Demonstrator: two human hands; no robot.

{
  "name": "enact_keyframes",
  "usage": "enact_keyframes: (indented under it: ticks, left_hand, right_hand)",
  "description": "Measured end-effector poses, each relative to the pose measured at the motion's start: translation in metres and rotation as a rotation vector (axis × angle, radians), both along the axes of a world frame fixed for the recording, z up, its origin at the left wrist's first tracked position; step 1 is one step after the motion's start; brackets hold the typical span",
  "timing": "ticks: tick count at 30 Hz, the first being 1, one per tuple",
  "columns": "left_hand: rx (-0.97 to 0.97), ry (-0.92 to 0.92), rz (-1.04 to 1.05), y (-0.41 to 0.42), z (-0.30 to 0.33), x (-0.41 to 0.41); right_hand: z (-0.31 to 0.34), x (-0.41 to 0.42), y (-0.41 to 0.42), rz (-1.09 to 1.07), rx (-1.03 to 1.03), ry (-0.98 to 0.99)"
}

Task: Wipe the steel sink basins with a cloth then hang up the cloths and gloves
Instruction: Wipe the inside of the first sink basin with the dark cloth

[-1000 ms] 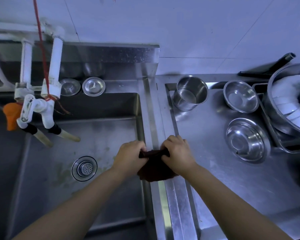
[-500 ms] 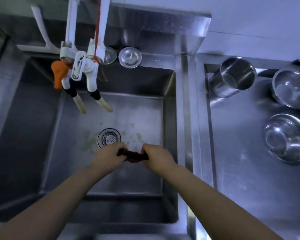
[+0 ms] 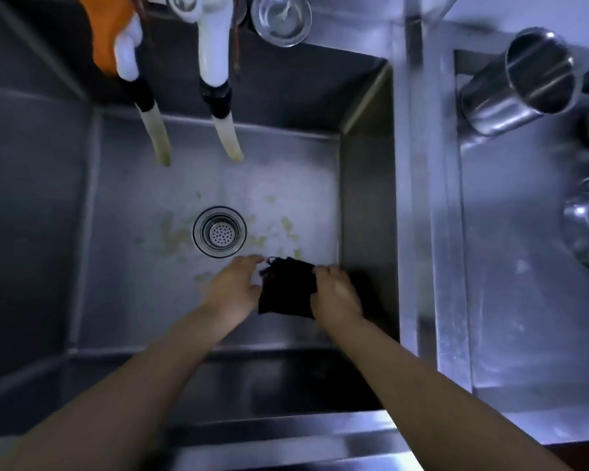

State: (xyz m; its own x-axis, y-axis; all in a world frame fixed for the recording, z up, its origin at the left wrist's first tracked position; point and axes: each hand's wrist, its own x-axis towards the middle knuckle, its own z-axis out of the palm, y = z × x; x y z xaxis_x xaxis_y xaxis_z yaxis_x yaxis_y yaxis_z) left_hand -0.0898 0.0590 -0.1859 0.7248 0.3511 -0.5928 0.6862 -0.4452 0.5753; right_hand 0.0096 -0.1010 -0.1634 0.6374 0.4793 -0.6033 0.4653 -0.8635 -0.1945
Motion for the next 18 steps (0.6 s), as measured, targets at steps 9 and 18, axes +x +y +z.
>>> enact_keyframes:
  ticks: [9, 18]
  left_hand:
    - [0.347, 0.095, -0.432, 0.062, -0.014, -0.047]
    - [0.551, 0.074, -0.550, 0.085, -0.061, -0.059]
  right_hand:
    - [-0.079, -0.037, 0.026, -0.215, -0.163, 0.191]
    - [-0.136, 0.053, 0.087, -0.365, 0.192, -0.327]
